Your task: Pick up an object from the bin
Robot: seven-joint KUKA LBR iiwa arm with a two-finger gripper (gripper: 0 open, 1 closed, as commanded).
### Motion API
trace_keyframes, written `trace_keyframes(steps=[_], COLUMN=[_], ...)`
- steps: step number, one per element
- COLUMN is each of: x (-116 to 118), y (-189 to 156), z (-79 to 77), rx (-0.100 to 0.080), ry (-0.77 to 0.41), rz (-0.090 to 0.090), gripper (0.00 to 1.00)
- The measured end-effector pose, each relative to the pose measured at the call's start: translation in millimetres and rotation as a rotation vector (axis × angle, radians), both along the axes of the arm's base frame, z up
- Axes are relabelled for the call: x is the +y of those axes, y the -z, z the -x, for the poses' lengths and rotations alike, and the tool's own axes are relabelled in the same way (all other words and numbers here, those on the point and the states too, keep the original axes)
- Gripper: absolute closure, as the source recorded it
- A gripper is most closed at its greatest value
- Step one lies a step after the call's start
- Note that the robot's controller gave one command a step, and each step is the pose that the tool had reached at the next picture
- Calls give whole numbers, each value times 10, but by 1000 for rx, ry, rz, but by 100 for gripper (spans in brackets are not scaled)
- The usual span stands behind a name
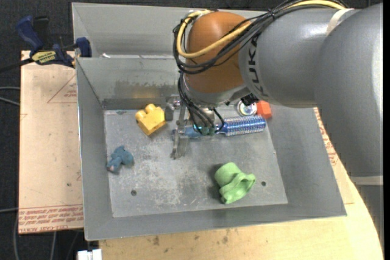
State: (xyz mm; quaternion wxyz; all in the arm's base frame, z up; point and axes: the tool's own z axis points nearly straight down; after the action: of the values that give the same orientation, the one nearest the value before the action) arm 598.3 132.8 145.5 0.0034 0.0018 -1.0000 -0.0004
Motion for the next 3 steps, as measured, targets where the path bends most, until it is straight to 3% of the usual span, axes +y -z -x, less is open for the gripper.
trace_keyframes(steps=[1,2,3], x=[147,-635,-617], y=[765,719,690], z=[-563,-374,-399], rx=[-13,-16,-25], ry=[-57,164,164], rz=[-2,0,-4], gripper=[0,0,100])
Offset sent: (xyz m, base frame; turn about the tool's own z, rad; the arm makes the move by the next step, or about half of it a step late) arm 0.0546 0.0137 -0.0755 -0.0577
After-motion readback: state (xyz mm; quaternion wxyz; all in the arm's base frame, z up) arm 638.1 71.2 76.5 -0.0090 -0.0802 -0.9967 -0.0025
